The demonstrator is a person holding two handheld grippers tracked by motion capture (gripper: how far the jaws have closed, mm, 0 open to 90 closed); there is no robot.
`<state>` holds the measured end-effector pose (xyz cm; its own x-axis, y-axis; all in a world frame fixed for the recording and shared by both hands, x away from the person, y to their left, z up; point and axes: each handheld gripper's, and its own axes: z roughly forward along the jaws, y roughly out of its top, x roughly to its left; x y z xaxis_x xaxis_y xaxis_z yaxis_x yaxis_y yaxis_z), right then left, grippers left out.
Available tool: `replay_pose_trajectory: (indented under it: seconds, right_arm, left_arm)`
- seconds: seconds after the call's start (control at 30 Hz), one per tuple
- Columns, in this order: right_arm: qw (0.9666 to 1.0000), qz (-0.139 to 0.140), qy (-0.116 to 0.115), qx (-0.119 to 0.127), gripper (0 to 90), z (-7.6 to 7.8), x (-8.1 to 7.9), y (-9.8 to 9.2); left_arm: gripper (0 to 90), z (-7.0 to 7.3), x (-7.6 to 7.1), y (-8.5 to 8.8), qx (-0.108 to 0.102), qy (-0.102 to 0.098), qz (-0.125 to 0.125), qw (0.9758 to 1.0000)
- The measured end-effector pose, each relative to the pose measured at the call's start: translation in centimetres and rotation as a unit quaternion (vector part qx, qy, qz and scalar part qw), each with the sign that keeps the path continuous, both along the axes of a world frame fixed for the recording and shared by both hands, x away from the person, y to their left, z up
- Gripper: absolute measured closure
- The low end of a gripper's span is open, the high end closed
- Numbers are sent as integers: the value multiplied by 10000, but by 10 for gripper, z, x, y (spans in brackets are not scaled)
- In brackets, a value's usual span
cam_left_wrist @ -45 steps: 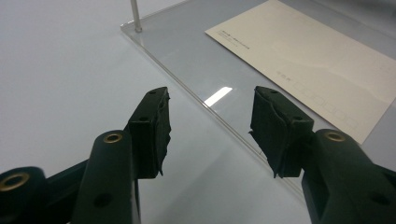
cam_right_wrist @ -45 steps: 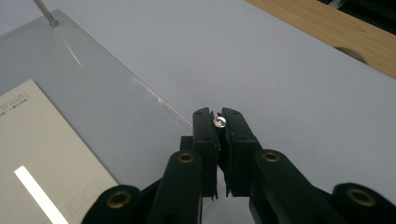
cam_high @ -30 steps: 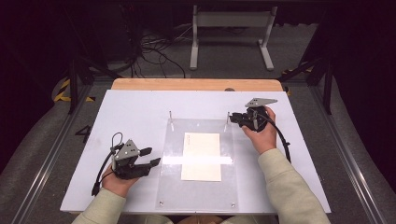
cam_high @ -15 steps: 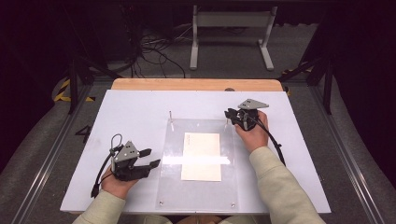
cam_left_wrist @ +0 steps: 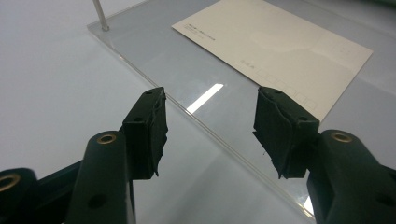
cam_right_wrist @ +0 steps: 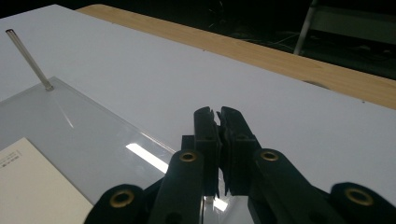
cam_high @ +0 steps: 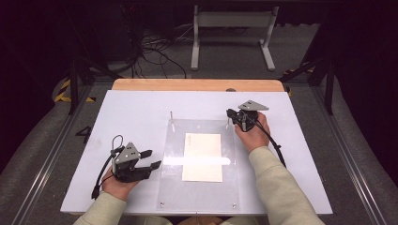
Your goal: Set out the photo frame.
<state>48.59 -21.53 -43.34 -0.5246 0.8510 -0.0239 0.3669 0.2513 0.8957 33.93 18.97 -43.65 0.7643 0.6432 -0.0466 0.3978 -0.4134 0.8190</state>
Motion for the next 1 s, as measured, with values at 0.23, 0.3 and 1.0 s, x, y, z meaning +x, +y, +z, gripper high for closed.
replay_pose_trajectory:
  seconds: [0.23,0.3,1.0]
  right_arm:
    - [9997,-172,101,143,854,-1,2,1]
    - [9996,-193,122,171,855,-1,3,1]
    - [9955,-377,542,681,853,-2,27,-3]
  left_arm:
    - [443,0,-1,0,-13,7,2,10000]
    - [443,1,-1,0,31,-48,-15,10000]
    - [437,4,-6,10,-34,-114,133,9998]
